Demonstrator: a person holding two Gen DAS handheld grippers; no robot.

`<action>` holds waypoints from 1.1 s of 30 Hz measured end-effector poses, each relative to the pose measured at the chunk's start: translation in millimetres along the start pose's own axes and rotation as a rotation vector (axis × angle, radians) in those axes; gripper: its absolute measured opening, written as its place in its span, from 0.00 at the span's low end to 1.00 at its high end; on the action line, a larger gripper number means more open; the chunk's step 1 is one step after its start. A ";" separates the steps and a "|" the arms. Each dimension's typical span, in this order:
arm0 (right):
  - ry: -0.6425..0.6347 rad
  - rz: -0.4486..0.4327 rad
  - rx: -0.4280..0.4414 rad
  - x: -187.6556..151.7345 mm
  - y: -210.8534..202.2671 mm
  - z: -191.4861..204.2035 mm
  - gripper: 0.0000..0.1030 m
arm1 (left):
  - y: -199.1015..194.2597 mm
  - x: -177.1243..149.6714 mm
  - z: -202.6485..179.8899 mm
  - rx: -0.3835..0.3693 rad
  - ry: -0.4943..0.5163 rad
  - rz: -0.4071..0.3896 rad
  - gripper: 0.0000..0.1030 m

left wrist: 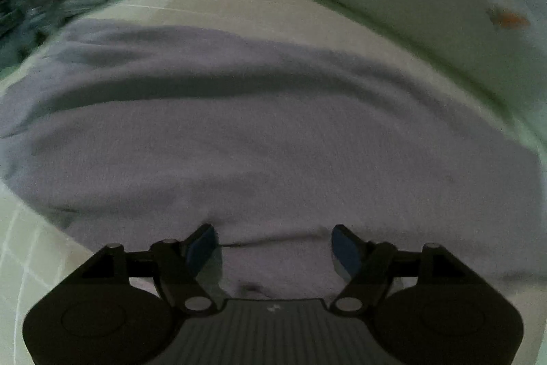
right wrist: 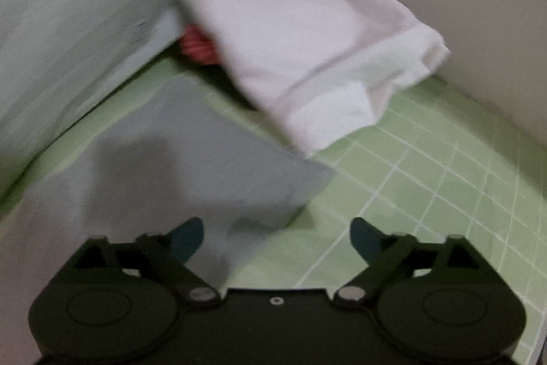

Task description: Fold clothes

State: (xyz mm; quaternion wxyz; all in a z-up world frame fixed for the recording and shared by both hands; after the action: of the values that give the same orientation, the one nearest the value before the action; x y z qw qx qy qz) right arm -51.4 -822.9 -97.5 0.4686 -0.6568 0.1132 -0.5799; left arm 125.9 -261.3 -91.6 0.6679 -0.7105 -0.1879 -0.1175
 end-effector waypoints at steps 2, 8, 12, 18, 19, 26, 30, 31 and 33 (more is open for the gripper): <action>-0.044 0.017 0.032 -14.4 -10.3 14.5 0.97 | -8.0 2.2 20.0 0.020 -0.071 -0.038 0.79; -0.120 0.097 0.139 -57.1 -30.1 60.8 1.00 | -24.3 2.5 98.1 0.094 -0.291 -0.116 0.83; -0.184 0.131 0.207 -74.9 -49.3 90.8 1.00 | -25.4 0.8 147.1 0.181 -0.359 -0.120 0.85; -0.240 0.144 0.217 -91.6 -70.0 124.3 1.00 | -13.3 3.5 194.6 0.110 -0.469 -0.128 0.85; -0.238 0.146 0.214 -94.0 -72.4 127.2 1.00 | -10.3 5.6 200.2 0.085 -0.479 -0.136 0.86; -0.229 0.159 0.178 -113.9 -87.4 145.4 1.00 | 2.7 21.1 218.8 0.006 -0.570 -0.179 0.86; -0.248 0.154 0.151 -120.0 -96.9 151.6 1.00 | 6.1 30.2 231.2 -0.016 -0.637 -0.199 0.85; -0.256 0.150 0.143 -121.5 -99.6 152.7 1.00 | 6.5 32.5 234.8 -0.023 -0.655 -0.203 0.84; -0.267 0.141 0.127 -123.4 -104.6 152.8 1.00 | 7.4 37.5 240.4 -0.029 -0.677 -0.213 0.76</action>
State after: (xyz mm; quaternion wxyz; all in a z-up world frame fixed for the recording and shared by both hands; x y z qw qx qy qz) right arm 2.6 -607.6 -83.2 0.5596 -0.6874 0.0589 -0.4591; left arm 142.6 -18.7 -102.0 0.5417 -0.6949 -0.4701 0.0528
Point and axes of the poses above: each gripper's, at about its wrist camera, not at the fingertips, and y roughly the way its jaws point, z to its left, x to its top, the point moved 1 cm from there along y, roughly the way its jaws point, and after that the axes turned 5 degrees about x, right-handed, at the moved point
